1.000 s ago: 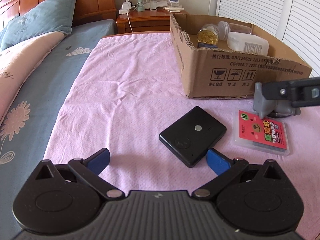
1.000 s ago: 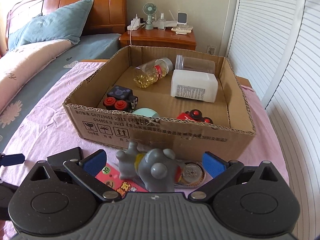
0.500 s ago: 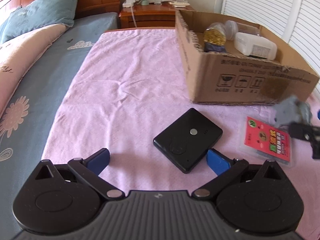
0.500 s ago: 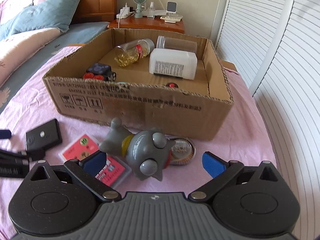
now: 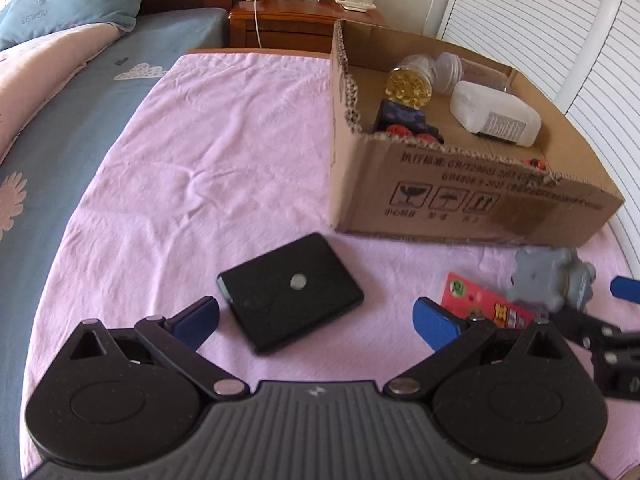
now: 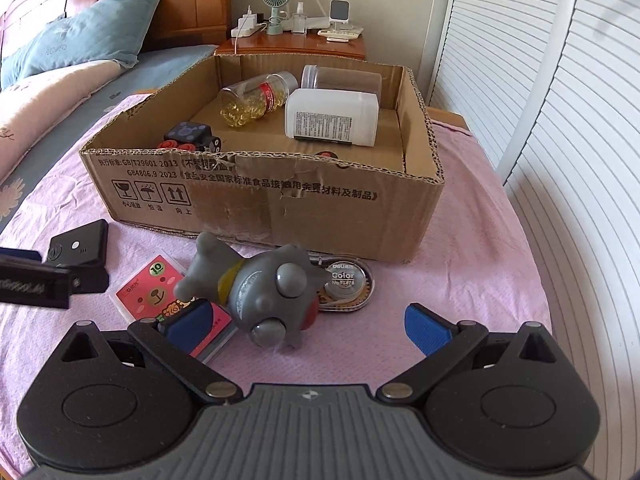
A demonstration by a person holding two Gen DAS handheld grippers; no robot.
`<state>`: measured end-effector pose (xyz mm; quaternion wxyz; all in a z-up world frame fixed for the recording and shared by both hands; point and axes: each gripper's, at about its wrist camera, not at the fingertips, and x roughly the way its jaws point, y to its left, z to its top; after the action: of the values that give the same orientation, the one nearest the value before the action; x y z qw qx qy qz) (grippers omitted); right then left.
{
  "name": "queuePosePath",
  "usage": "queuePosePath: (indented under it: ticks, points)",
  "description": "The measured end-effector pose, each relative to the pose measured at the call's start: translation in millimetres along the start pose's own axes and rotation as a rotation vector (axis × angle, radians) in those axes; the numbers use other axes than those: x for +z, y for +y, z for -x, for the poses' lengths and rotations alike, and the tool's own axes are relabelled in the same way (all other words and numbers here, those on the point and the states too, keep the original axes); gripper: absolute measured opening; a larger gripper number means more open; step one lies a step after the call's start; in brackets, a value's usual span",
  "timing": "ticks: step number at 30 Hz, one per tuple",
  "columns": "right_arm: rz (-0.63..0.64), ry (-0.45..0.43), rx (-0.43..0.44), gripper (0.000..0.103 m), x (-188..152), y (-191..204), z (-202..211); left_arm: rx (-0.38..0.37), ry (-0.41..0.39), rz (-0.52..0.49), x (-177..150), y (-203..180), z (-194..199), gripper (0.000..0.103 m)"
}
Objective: Organize rigid objects
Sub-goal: 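Close left tool on the black square case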
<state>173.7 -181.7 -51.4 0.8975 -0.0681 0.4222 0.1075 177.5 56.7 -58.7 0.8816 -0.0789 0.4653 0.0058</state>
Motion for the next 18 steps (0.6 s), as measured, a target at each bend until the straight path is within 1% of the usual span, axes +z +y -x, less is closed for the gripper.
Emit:
queuePosePath:
  ticks: [3, 7, 10, 12, 13, 14, 16, 18]
  points:
    - [-0.010, -0.008, 0.000, 0.103, 0, -4, 3, 0.013, -0.013, 0.009, 7, -3, -6, 0.102]
    - [-0.027, -0.015, 0.010, 0.103, 1, -9, 3, 0.032, -0.046, 0.029, 7, -7, -9, 0.099]
    - [-0.028, -0.018, 0.021, 0.103, 1, -10, 2, 0.052, -0.064, -0.022, 5, -14, -10, 0.092]
    - [-0.035, -0.018, 0.035, 0.103, 2, -10, 2, 0.076, -0.080, -0.062, 3, -18, -10, 0.084]
    - [-0.038, -0.018, 0.045, 0.103, 3, -10, 1, 0.086, -0.091, -0.076, 3, -18, -9, 0.077]
    - [-0.039, -0.018, 0.053, 0.103, 4, -9, 1, 0.080, -0.099, -0.078, 2, -17, -7, 0.071]
    - [-0.035, -0.021, 0.056, 0.103, 5, -6, 2, 0.061, -0.103, -0.077, 3, -13, -6, 0.071]
    - [-0.023, -0.024, 0.046, 0.103, 5, -3, 2, 0.049, -0.111, -0.102, 0, -12, -5, 0.071]
